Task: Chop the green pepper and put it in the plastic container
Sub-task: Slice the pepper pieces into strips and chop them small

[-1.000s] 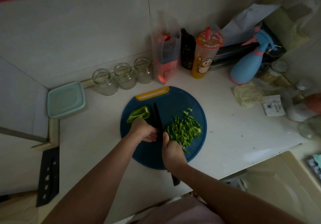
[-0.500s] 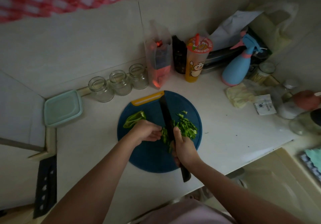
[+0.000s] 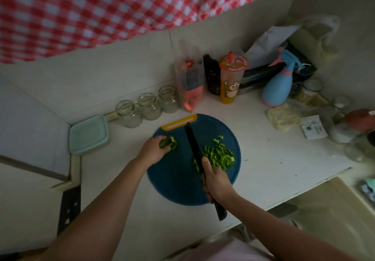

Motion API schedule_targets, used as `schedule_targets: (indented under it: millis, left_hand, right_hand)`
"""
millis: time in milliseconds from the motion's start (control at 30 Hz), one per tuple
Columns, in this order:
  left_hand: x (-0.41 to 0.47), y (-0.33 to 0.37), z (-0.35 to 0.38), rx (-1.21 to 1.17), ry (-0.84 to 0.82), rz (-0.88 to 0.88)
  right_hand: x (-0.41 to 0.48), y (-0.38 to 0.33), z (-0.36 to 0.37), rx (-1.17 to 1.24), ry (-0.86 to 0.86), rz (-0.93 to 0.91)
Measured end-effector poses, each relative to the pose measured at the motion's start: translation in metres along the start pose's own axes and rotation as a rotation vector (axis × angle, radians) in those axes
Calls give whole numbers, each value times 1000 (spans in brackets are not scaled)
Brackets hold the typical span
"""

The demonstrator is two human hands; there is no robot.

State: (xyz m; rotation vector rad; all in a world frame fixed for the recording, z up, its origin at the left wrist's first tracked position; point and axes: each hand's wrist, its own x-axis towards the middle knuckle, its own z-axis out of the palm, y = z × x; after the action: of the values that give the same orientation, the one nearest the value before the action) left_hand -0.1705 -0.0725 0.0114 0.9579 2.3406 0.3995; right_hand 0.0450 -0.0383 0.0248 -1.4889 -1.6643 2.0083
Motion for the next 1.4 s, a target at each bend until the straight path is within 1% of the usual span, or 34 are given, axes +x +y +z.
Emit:
schedule_targets:
  millis: [67,133,267,367,433,533,633,767,867,1000,1033,1067,1100,1133,1167,1200,1267,1333,1400]
  left_hand:
    - [-2,-5,1,-57,22,-28]
    - [-4,-7,4,-61,16,-32]
    - [-10,-8,16,-67,123,8]
    - [-17,-6,17,-113,159,12]
    - [-23,-5,14,-78,142,27]
    - [-34,-3,11,43,105,69]
    - [-46,-1,14,85,89,108]
    - [-57,6,26,-19,106,80]
    - [-58,9,34,-103,101,56]
    - [-53,11,38,-132,122,30]
    - [-53,11,38,-137,132,19]
    - [-54,10,39,-143,138,10]
    - [-55,9,39,-150,139,2]
    - [-55,8,40,-160,136,-7]
    - [-56,8,41,-174,136,-15]
    - [-57,7,41,-191,137,-23]
    - [-57,6,42,-221,138,-29]
    - [-56,6,43,-242,136,-25]
    - [-55,5,44,-255,139,-15]
  right_hand:
    - [-3,-1,0,12,-14,11]
    - [-5,0,1,6,-16,9]
    - [-7,4,2,-8,-20,-15]
    - [-6,8,1,-46,-10,-33]
    - [-4,11,1,-98,3,-44]
    - [-1,15,3,-186,12,-47]
    - [-2,19,8,-294,-16,-48]
    - [-4,20,13,-455,-78,-106]
    - [-4,18,12,-491,-83,-146]
    - [-4,21,12,-524,-89,-179]
    - [-6,20,13,-532,-73,-202]
    - [-5,22,14,-523,-14,-260]
    - [-4,23,14,-476,25,-270]
    - [-1,24,14,-467,21,-305]
    - [-1,23,15,-498,9,-303]
    - [-1,23,18,-548,1,-341]
    - [4,31,22,-718,-48,-326]
    - [5,30,26,-861,-16,-293]
    - [5,27,27,-873,18,-264]
